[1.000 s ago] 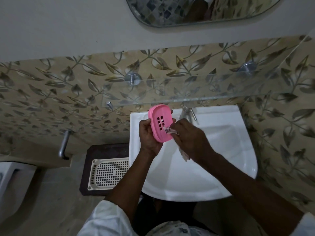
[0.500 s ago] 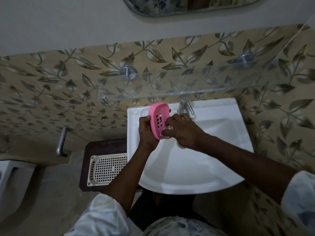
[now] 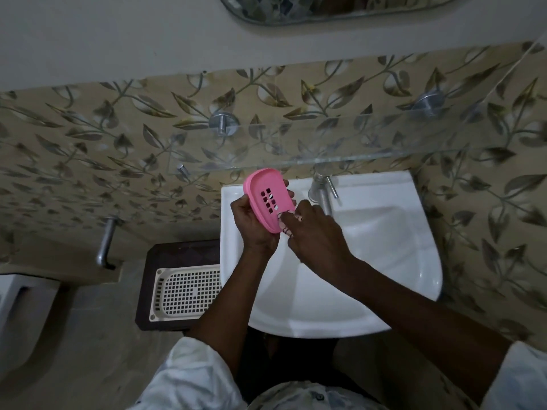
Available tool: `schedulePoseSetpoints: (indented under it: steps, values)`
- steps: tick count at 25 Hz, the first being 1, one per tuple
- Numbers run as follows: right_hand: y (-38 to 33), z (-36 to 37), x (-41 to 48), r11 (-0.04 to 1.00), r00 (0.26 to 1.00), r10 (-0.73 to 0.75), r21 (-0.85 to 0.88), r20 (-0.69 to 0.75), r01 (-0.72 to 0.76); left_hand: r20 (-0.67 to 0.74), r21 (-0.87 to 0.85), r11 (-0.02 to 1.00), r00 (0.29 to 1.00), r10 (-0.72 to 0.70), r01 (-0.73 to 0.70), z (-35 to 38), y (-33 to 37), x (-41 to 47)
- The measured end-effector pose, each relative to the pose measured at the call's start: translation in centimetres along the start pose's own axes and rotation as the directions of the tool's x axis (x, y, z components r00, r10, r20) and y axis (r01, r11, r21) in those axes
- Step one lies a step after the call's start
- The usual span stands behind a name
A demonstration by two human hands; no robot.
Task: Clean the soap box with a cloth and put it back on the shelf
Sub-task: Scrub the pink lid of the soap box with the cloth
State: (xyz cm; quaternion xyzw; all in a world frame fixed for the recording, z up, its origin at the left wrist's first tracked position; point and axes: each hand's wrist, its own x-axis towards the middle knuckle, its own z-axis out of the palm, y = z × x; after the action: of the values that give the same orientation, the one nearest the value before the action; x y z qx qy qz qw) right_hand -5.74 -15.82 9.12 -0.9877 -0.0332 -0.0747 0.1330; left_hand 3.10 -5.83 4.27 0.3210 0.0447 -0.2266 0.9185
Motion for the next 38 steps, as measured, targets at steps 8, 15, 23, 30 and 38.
schedulePoseSetpoints:
  steps: [8,15,23,30,38]
  values:
    - [3.4,1.0,0.8,0.944,0.946,-0.32,0.102,0.04,0.315,-0.117,0.048,0.999,0.993,-0.004,0.009,-0.6,-0.7,-0.5]
    - [5.9,-2.0,3.4,0.969,0.958,-0.246,0.06,0.149,0.239,-0.13,0.097,0.995,0.991,-0.005,0.017,-1.8,-0.2,-1.2]
    - [3.2,0.2,-0.1,0.973,0.965,-0.228,0.07,0.131,0.22,-0.127,0.21,0.975,0.991,-0.05,0.076,-1.5,-0.8,-1.6]
    - [2.6,-0.8,-0.6,0.981,0.986,-0.121,0.162,0.114,0.101,-0.092,0.227,0.971,0.995,-0.048,0.068,-0.8,-0.7,-1.5]
    - [2.8,-0.5,-0.9,0.872,0.988,0.019,0.481,0.156,-0.093,-0.091,0.197,0.978,0.995,-0.048,0.065,-1.0,-0.5,-1.3]
